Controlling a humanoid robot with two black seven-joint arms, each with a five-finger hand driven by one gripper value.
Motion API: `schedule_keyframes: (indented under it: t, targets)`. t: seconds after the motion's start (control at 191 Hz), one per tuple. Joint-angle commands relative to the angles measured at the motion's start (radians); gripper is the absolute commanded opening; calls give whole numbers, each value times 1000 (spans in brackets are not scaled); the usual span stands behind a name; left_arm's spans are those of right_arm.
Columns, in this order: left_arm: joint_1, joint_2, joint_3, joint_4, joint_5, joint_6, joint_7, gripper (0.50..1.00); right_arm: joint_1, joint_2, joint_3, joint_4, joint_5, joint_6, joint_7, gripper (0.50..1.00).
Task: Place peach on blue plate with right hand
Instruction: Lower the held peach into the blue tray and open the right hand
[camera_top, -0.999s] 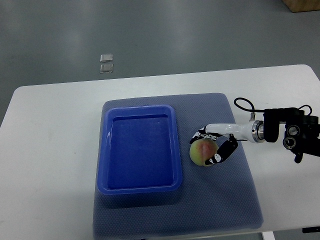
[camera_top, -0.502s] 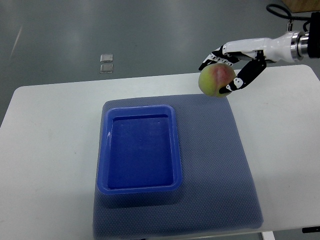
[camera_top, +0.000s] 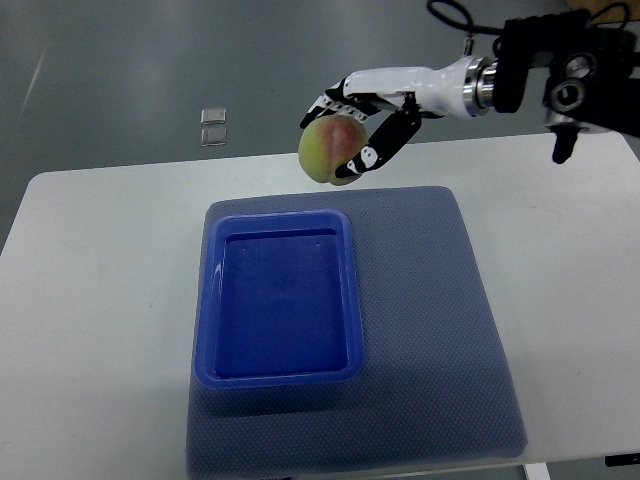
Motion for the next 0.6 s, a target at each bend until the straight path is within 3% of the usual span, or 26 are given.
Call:
schedule_keyframes:
  t: [0.0, 0.042, 0.047, 0.058, 0.167, 0.173, 0.246, 0.518, 0.596]
  targets:
    - [0, 0, -1, 4, -2, 1, 0, 1000, -24, 146, -33, -99, -12, -15, 0, 500]
    - [0, 0, -1, 4, -2, 1, 0, 1000, -24, 146, -33, -99, -12, -15, 0, 500]
    - [1, 0, -1, 6, -3, 1, 0, 1000, -56, 212, -38, -149, -16, -19, 1, 500]
    - [0, 0, -1, 7, -3, 1, 0, 1000, -63, 230, -39, -162, -17, -21, 0, 500]
    - [0, 0, -1, 9, -3, 1, 0, 1000, -89, 291, -41, -211, -26, -25, 0, 500]
    - [0, 0, -1, 9, -3, 1, 0, 1000, -116, 343, -46, -249, -49, -25, 0, 500]
    - [1, 0, -3, 10, -3, 1, 0, 1000, -155, 394, -46, -273, -89, -25, 0, 500]
    - [1, 0, -1, 10, -3, 1, 0, 1000, -241, 463, -47, -308, -135, -27, 0, 500]
    - [0, 0, -1, 10, -3, 1, 0, 1000, -260, 469, -47, -323, -141, -25, 1, 541]
